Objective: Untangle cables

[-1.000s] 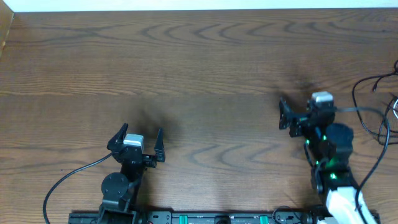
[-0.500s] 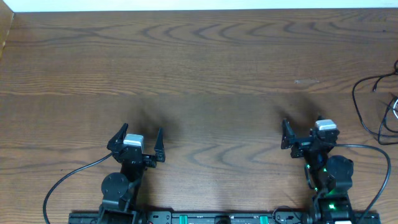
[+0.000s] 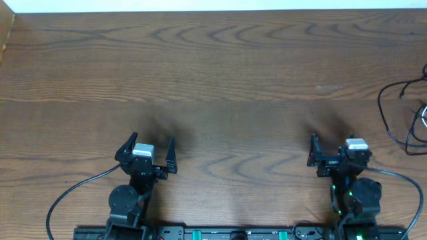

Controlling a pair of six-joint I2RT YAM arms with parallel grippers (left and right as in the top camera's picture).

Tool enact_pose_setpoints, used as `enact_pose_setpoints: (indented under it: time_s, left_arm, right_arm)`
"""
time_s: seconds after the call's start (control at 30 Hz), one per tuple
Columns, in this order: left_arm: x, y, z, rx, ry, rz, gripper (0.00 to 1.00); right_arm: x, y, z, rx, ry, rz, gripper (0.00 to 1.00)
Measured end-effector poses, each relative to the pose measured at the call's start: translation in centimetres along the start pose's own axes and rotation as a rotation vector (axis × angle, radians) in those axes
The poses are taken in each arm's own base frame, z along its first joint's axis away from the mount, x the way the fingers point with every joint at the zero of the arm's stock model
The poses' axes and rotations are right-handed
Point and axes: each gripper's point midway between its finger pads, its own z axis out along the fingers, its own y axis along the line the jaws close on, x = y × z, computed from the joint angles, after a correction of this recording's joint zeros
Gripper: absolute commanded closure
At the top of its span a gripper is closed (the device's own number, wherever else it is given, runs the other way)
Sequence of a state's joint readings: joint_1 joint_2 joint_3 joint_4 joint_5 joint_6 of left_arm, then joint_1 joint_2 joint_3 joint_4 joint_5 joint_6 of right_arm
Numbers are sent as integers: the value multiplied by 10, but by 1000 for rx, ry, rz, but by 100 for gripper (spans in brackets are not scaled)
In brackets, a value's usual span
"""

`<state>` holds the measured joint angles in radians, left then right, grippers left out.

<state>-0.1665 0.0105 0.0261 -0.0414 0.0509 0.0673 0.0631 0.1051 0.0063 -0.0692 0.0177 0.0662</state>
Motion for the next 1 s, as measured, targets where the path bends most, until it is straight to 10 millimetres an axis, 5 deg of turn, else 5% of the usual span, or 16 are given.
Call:
enact_pose_setpoints:
  time_s: [0.17, 1.0]
  left_arm:
    - [0, 0, 0, 0, 0, 0, 3]
    - [0, 0, 0, 0, 0, 0, 3]
  right_arm:
    - [-21, 0, -7, 3, -96, -20, 1]
    - [-21, 0, -7, 5, -95, -28, 1]
